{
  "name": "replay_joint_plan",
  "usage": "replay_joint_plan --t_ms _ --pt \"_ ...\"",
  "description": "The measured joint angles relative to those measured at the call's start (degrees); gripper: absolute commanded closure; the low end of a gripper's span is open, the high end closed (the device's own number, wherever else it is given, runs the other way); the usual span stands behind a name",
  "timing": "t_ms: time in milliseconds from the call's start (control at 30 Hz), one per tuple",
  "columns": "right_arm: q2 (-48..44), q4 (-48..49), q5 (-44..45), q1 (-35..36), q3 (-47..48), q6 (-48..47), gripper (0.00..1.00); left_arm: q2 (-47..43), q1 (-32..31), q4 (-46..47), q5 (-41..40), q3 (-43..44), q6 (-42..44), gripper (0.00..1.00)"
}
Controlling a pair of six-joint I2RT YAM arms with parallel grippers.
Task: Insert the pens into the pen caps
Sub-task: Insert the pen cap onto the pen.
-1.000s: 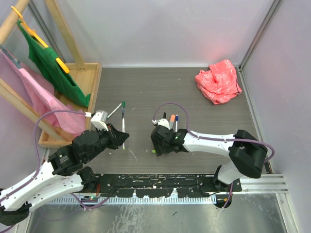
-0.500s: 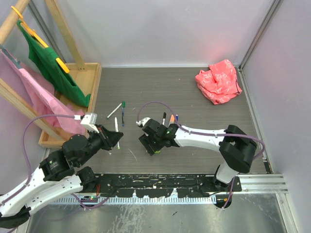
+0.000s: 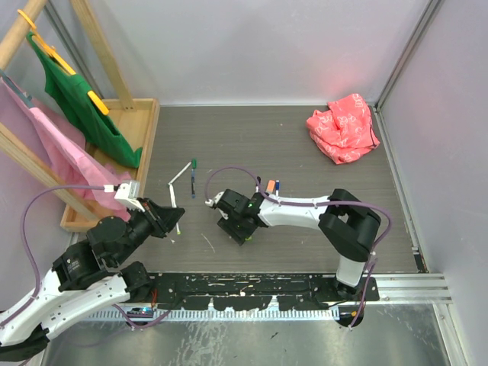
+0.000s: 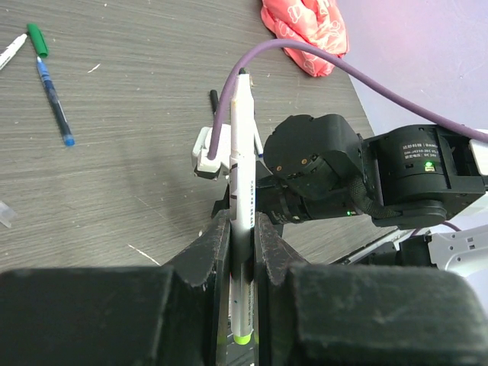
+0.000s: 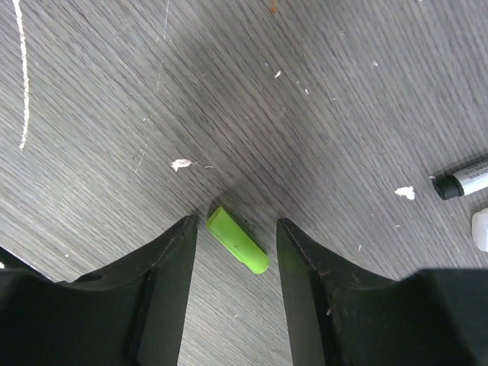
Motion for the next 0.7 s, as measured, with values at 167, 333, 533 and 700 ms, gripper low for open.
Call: replay_joint_plan --t_ms 167,333,533,700 --pt "1.0 -0.6 0.0 0.0 0.6 -0.9 0.58 0.0 0.0 -0.1 -0.3 0.0 0.1 1.00" --pt "1.2 -1.5 0.0 0.0 0.9 -1.0 0.70 0.2 0.0 -0.2 -0.4 0.0 0.2 1.00" --pt "1.4 -2.0 0.1 0.0 1.2 -0.6 0.74 0.4 0.0 -0.3 -0.4 0.0 0.3 1.00" --pt "1.3 -2.0 0.7 0.0 1.0 0.2 0.59 0.4 0.0 -0.5 -0.8 0.0 0.2 1.00"
